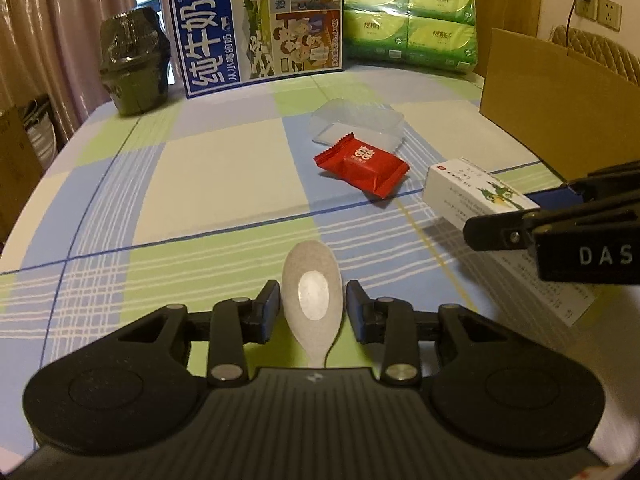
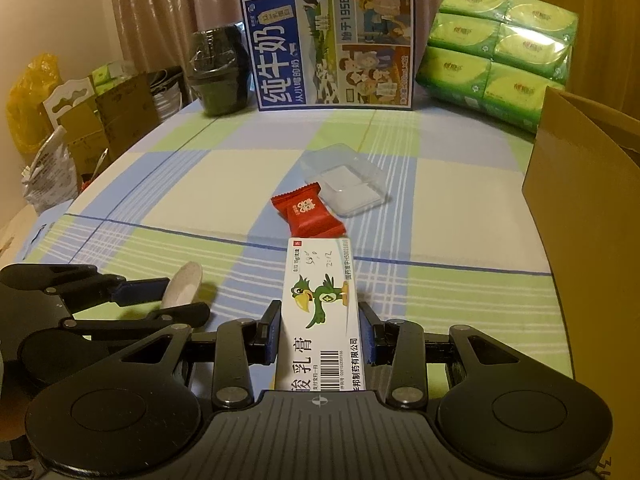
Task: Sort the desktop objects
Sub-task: 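Lift the spoon with the left tool while the right tool lifts the tube box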
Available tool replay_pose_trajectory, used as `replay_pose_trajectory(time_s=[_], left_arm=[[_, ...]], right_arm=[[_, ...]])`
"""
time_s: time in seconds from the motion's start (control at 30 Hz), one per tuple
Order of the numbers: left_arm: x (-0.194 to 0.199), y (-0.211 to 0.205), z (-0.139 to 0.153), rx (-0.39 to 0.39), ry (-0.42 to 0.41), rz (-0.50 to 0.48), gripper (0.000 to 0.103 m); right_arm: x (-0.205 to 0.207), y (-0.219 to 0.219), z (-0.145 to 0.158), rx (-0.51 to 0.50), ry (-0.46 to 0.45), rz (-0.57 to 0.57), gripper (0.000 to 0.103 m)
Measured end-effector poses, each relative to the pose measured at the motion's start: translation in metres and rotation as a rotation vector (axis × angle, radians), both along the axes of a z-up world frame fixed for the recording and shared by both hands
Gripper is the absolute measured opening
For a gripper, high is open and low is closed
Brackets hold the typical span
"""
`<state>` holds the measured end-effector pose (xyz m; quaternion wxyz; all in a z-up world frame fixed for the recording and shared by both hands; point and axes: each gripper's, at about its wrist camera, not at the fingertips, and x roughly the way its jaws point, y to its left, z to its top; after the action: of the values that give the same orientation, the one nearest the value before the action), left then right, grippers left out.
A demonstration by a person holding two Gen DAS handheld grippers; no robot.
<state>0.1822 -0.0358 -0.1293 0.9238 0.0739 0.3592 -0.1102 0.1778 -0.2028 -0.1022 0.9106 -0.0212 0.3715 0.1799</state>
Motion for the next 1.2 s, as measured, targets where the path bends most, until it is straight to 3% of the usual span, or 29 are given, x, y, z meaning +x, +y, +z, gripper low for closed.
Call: replay_pose_trajectory(time_s=[0.37,0.67,1.2], left_arm=[[0.004,-0.001,0.004,-0.012,0.0,0.007,0.027],[-0.006,-0.004,0.045,-0.065,-0.057,-0.007,0.027],[-0.041,-0.008,0.081,-0.126,-0.03,0.036,0.027]], right_arm=[[-0.001,0.002,0.002,0.005,-0.008,0.003,0.035],[-0.011,0.005,0.019,0.023,-0.064,0.008,0.035],[-0.062,-0.016,0.053,0.012,-0.117,-0.03,0.035]])
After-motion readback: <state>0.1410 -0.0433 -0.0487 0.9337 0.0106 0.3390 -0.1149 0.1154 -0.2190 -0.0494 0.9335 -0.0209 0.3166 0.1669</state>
